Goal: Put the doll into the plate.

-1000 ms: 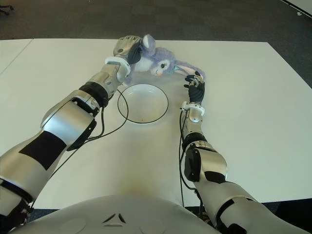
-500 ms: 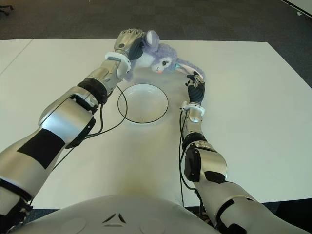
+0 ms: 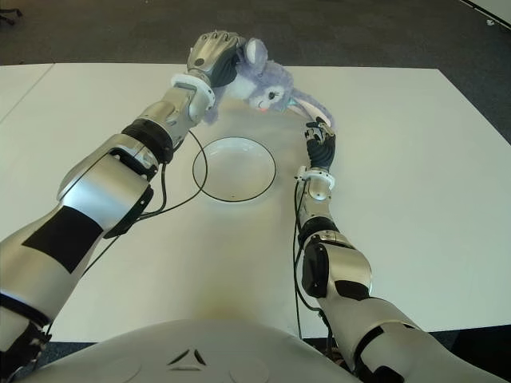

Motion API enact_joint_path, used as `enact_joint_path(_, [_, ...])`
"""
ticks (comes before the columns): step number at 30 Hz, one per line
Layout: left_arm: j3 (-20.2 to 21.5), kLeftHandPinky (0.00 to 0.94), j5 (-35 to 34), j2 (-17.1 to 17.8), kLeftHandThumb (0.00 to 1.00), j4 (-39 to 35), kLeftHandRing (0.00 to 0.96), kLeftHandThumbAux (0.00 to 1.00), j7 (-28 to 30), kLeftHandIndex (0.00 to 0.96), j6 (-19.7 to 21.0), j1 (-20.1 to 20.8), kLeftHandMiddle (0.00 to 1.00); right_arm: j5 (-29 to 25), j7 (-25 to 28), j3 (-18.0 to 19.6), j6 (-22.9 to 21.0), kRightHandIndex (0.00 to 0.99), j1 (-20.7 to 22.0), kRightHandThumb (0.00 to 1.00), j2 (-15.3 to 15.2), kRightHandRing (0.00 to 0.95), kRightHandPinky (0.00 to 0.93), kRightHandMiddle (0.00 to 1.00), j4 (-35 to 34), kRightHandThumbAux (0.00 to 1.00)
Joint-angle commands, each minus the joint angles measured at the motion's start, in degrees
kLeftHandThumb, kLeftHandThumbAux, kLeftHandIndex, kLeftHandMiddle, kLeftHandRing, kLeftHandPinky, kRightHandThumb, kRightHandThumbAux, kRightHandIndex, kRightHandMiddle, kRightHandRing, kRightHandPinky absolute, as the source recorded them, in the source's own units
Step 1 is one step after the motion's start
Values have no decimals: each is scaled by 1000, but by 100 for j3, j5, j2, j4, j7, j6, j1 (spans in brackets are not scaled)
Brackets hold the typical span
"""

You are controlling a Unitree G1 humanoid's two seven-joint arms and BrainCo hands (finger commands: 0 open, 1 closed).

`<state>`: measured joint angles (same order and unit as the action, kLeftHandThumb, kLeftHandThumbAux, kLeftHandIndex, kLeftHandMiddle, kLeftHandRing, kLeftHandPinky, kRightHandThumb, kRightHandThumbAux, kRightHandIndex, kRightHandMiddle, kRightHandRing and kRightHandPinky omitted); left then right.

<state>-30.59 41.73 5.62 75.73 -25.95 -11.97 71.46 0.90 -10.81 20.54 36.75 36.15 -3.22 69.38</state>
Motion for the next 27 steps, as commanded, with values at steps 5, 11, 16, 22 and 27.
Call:
enact_joint_path(5, [-60,823,86,256,725,-388,806,699,-319,441,-413,85,811,-6,-153,-55,-682,416,-1358,714,544,39,20,147,837,725])
enact_joint_path(11, [-91,829,121,435,727,-664,807,698,-325,441,-648,-62,811,-28,-156,-68,-685,416,-1343,714,535,35,24,145,836,724])
enact_joint_path(16, [-116,836,176,650,730,-938,813,698,-414,441,-834,-242,820,-20,-193,-107,-734,415,-1316,713,511,30,9,142,837,725])
enact_joint_path(22, [-104,845,208,873,731,-1310,820,698,-426,441,-914,-366,829,-27,-202,-124,-769,416,-1308,714,499,26,15,141,843,725])
enact_joint_path(27, [-45,849,184,1065,731,-1547,826,699,-446,441,-989,-429,834,-68,-128,-94,-767,416,-1299,715,493,30,26,141,843,725])
